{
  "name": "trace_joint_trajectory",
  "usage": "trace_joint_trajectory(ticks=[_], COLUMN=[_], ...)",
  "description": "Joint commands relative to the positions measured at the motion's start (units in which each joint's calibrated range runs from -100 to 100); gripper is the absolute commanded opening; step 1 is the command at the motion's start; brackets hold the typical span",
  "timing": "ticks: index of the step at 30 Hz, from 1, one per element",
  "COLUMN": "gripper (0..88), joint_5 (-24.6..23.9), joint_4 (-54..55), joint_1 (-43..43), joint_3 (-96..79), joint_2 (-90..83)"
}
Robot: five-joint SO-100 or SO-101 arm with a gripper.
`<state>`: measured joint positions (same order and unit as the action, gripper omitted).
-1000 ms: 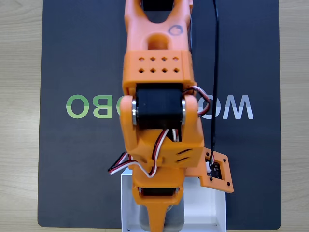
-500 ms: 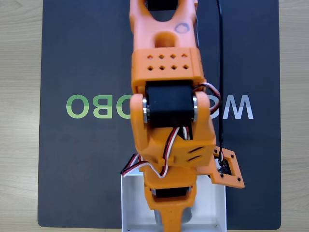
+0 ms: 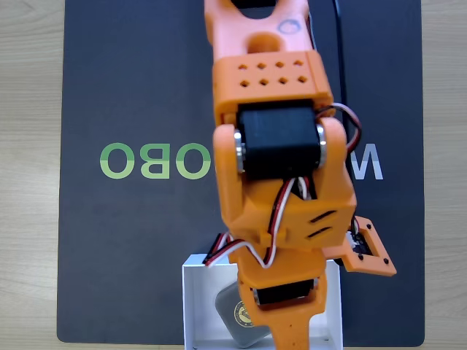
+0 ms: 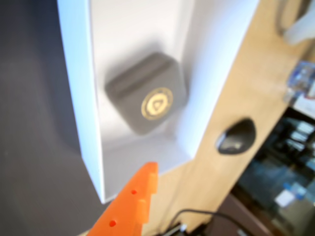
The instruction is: Grab the usb to bin
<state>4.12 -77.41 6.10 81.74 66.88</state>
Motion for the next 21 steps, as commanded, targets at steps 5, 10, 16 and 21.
trace_joint_trajectory(ticks=[5,10,16,21], gripper=[8.7,3.3,3.2,4.0], joint_5=[-6.01,-8.32,-8.16,-8.06], joint_4=[0.37,0.11,0.11,0.90], joint_1=[1.73,1.90,1.90,1.81], joint_3=[-12.64,-25.65,-46.33,-68.28], joint_2=[-22.58,-39.71,-59.89,-77.86])
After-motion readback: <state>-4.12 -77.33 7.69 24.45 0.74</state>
